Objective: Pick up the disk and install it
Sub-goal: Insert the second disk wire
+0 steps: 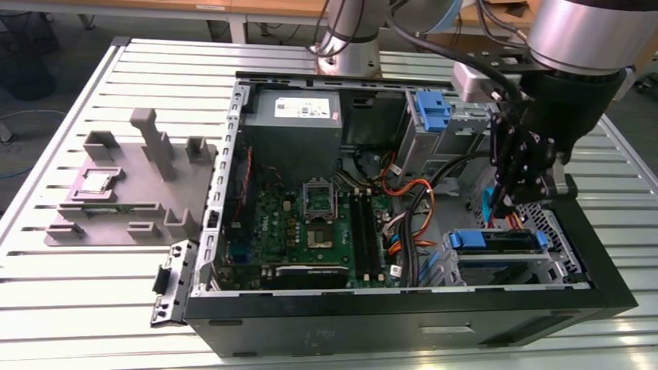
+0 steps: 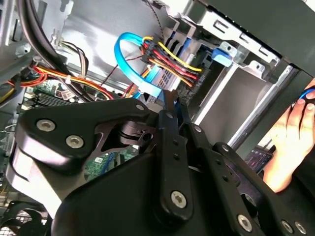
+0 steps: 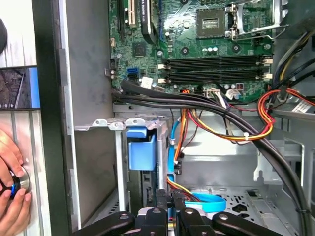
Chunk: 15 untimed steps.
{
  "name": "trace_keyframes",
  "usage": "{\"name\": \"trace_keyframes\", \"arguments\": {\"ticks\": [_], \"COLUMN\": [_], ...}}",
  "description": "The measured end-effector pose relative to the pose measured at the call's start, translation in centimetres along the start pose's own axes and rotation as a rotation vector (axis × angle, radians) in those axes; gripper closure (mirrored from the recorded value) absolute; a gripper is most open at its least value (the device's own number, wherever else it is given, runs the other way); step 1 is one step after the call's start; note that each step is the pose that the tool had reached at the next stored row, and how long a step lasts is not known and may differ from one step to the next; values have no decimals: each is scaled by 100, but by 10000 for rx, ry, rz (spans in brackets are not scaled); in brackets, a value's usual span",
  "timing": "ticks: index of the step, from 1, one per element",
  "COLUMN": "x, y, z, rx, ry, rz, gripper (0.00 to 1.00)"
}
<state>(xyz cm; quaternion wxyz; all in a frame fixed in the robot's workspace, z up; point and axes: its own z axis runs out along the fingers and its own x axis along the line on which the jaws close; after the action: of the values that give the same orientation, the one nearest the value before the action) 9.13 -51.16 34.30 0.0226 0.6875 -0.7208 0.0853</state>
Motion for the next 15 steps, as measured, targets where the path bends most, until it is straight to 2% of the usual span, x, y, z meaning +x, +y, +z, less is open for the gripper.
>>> {"name": "trace_keyframes", "arguments": {"ticks": [5, 12, 15], "x": [86, 191, 228], "y": [19, 28, 31], "z": [26, 60, 74], "rx": [59, 173, 199], "ry": [-118, -380, -423], "rz": [17, 58, 63], "gripper": [84, 84, 84]}}
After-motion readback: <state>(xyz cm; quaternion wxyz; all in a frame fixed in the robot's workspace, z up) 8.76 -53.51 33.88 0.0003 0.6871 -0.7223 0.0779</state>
